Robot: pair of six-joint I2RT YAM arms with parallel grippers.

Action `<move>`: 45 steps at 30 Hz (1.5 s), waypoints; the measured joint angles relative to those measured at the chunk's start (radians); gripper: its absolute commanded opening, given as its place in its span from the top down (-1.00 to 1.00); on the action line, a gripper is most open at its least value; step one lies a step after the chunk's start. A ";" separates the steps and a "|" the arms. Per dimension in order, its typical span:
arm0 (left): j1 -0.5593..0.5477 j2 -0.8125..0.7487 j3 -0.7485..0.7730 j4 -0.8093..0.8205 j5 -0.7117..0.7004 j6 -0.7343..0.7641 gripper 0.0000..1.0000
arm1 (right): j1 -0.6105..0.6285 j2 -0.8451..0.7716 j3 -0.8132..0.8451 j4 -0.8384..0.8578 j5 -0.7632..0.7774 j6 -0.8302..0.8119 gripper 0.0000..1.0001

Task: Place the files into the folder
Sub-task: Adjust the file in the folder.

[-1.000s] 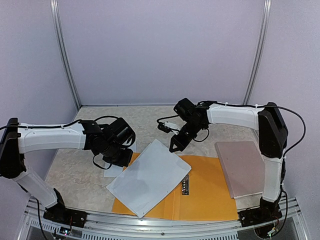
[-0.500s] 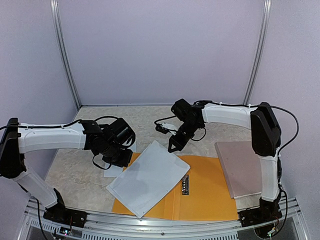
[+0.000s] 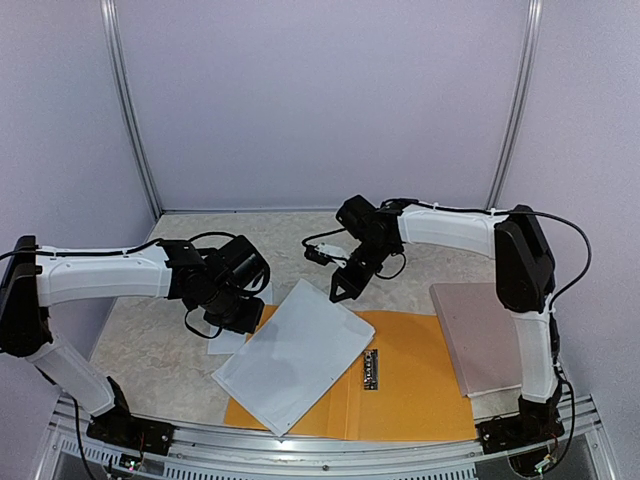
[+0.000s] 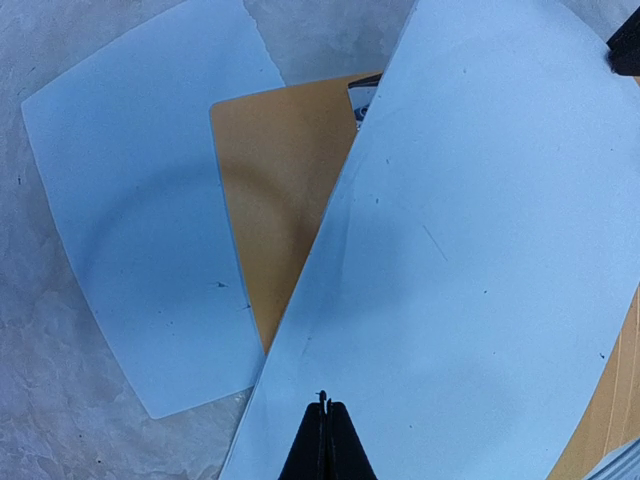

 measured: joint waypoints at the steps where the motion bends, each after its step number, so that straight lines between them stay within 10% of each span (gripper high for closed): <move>1: 0.000 0.000 0.000 0.000 0.000 0.000 1.00 | 0.003 0.004 0.005 -0.003 0.000 0.000 1.00; 45: 0.003 0.015 0.000 0.000 0.011 -0.010 1.00 | 0.032 0.015 0.005 0.003 0.026 0.070 1.00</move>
